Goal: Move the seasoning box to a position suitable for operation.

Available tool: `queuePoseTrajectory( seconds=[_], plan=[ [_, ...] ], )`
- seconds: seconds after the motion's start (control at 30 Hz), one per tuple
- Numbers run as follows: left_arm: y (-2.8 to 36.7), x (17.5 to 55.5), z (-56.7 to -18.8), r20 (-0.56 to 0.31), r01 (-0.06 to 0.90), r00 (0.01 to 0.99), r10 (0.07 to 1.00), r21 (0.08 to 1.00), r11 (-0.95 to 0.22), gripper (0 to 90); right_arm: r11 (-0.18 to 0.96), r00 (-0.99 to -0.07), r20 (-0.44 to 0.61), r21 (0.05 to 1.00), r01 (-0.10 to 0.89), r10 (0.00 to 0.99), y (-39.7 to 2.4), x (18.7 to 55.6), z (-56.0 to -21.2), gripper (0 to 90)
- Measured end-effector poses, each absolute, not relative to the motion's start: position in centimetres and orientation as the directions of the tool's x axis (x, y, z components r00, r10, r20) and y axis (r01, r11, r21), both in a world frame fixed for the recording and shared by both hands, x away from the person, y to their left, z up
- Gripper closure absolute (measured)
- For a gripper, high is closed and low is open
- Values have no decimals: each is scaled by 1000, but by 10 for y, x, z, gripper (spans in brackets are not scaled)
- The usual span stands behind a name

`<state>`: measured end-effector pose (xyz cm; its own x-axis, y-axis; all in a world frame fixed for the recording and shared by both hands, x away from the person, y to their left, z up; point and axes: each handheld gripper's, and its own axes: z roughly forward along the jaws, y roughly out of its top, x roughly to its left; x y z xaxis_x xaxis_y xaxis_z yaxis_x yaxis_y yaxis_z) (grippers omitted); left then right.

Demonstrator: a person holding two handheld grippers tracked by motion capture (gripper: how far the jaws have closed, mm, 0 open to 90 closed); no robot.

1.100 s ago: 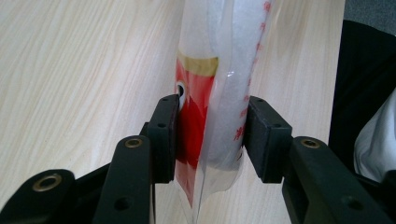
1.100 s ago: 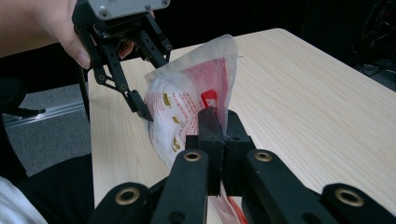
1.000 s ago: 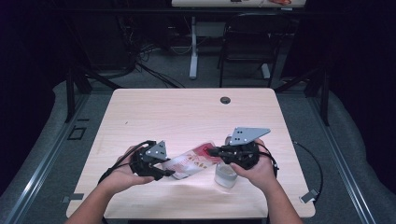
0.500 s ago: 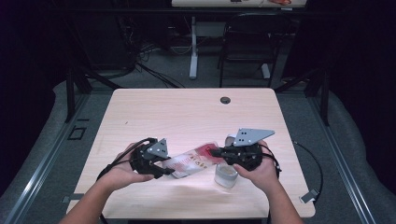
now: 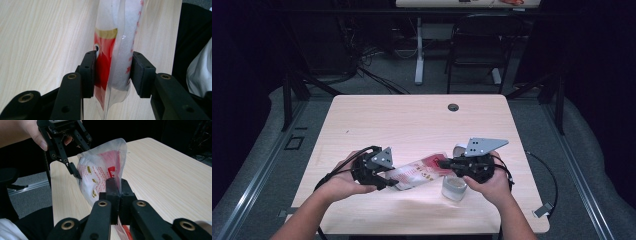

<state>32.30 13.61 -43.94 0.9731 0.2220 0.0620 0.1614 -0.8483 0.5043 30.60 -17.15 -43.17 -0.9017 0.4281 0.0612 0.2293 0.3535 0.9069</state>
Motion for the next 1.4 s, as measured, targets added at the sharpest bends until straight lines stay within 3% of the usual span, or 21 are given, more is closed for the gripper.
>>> queuePoseTrajectory(
  seconds=[1.4],
  plan=[
    [135,326,-413,82,138,976,200,476,-869,605,335,-896,102,904,265,433,-180,309,-437,889]
  ],
)
